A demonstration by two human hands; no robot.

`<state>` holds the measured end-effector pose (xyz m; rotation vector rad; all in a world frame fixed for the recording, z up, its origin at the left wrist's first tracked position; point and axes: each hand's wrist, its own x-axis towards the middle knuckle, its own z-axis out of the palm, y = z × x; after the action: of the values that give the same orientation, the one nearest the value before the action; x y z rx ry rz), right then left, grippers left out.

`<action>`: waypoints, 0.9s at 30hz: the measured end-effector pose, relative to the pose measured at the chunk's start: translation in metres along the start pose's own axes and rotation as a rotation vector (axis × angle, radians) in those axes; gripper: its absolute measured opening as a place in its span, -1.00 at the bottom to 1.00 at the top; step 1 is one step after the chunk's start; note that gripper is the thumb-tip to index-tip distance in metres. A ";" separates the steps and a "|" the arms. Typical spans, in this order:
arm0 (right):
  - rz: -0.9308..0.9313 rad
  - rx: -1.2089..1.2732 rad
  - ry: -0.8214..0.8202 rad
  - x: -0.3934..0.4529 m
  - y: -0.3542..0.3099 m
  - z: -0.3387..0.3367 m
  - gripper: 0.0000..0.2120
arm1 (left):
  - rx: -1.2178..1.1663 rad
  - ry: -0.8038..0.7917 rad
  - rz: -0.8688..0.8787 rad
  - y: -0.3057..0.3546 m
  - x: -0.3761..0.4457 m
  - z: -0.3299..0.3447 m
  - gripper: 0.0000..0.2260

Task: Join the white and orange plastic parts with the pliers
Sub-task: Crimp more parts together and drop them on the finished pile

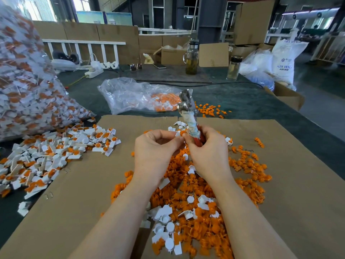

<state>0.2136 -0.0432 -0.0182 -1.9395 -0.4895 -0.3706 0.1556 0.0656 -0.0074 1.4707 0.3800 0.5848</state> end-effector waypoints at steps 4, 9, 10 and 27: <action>-0.012 -0.022 -0.038 0.002 0.001 -0.002 -0.81 | 0.082 0.041 0.022 -0.001 0.000 0.001 -0.90; -0.002 -0.027 -0.146 0.004 0.002 -0.006 -0.78 | 0.108 0.062 -0.006 -0.002 0.000 0.002 -0.89; 0.005 -0.007 -0.169 0.004 0.002 -0.007 -0.77 | 0.119 0.068 0.001 -0.002 0.001 0.001 -0.91; 0.191 0.032 -0.698 0.008 0.006 -0.043 -0.81 | -0.022 0.019 0.078 0.000 0.008 -0.011 -0.95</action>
<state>0.2218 -0.0831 -0.0020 -2.0337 -0.7361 0.4564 0.1556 0.0794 -0.0075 1.4652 0.3305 0.6638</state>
